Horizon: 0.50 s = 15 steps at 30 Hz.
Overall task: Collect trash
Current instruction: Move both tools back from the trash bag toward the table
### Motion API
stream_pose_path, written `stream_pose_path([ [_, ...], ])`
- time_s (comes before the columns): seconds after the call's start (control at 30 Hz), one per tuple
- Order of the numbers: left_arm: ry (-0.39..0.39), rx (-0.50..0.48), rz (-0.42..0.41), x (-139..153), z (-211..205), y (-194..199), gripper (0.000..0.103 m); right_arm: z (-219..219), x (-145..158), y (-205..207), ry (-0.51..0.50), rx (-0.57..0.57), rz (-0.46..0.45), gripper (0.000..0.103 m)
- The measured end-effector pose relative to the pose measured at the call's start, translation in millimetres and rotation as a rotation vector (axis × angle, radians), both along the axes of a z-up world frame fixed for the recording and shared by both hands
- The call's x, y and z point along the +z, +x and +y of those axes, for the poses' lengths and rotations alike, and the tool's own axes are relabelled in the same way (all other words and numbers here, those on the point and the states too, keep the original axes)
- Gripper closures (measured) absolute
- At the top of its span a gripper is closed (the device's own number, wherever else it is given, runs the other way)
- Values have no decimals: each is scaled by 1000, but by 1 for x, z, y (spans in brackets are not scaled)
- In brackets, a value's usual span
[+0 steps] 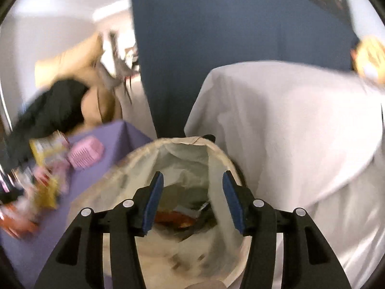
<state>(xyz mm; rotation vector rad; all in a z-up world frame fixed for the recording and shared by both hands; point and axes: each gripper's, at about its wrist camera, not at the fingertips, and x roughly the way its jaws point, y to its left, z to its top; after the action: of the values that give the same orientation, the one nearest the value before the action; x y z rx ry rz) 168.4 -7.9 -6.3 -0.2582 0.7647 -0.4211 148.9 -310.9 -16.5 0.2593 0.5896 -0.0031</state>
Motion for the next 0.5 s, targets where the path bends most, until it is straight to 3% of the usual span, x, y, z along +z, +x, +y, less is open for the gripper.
stream_pose_path([
  [0.1,-19,0,1,2,5,-1,40,10,-17,-23,155,23,30,55],
  [0.17,-9,1,-5,3,7,-4,40,16,-21,-28,181,64,50,55],
  [0.3,-11,16,-23,8,19,-11,40,10,-13,-38,279,90,7,55],
  [0.5,-43,55,-26,10,38,-14,37,23,-17,-41,288,123,30,55],
])
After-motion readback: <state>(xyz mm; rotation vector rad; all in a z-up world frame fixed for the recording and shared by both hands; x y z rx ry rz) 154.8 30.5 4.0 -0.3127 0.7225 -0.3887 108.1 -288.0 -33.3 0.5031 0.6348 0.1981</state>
